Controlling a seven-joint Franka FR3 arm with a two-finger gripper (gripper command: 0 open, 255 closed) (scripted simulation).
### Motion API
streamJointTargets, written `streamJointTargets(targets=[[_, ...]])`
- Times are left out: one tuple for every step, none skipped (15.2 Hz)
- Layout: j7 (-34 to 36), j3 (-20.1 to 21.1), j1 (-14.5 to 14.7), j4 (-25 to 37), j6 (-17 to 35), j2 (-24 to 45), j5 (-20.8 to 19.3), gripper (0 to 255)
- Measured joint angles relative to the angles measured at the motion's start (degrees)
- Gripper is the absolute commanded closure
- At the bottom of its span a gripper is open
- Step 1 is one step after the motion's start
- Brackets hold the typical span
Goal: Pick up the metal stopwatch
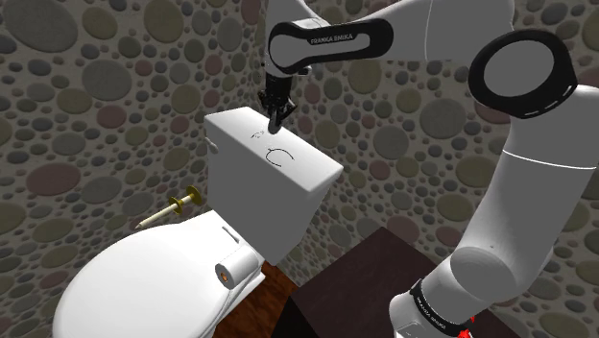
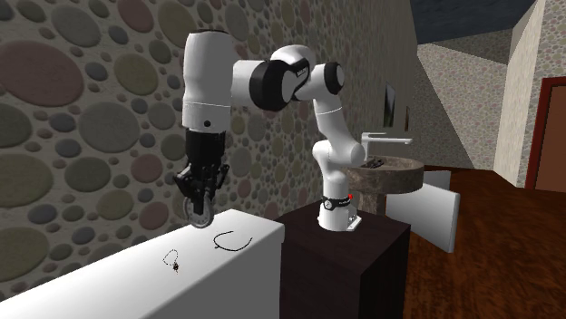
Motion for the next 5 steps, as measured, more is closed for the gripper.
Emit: streamJointTargets(targets=[[-0.1, 0.0, 0.0, 0.4, -0.6, -0.2, 0.1, 255], [-0.3, 0.1, 0.0, 0.9, -1.3, -0.5, 0.3, 255], [-0.5, 0.1, 0.0, 1.6, -2.0, -0.5, 0.3, 255], [-0.6, 0.2, 0.1, 2.1, -2.7, -0.7, 0.5, 255], [-0.7, 0.2, 0.1, 2.6, -3.1, -0.7, 0.5, 255]])
